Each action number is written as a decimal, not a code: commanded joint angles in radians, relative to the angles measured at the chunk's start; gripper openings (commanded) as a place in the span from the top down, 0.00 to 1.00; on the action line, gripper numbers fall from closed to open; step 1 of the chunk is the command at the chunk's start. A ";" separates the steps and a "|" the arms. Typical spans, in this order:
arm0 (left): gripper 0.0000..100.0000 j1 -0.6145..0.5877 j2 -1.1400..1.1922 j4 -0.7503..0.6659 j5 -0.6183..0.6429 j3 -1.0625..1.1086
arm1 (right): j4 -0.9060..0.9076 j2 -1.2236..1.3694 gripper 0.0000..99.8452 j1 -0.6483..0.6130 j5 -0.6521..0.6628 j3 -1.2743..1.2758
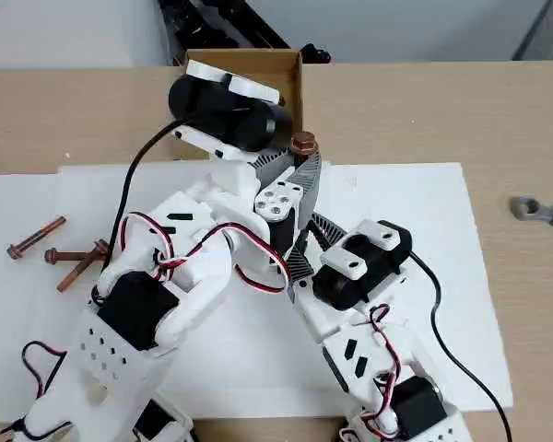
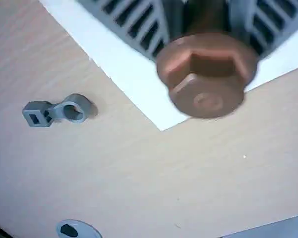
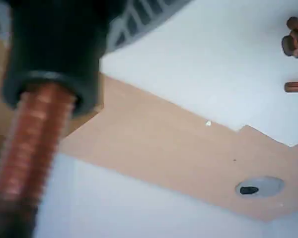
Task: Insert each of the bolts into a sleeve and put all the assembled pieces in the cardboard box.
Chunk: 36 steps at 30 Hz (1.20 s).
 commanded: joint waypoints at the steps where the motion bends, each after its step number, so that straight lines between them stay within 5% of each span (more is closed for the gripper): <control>1: 1.00 -0.003 -0.032 0.026 -0.005 -0.010 | -0.030 0.002 1.00 -0.010 0.003 -0.014; 21: 0.99 0.002 -0.032 0.115 -0.005 -0.012 | -0.030 0.002 1.00 -0.005 0.003 -0.014; 36: 0.81 -0.006 -0.023 0.347 0.000 -0.094 | -0.030 0.008 1.00 -0.005 0.005 -0.014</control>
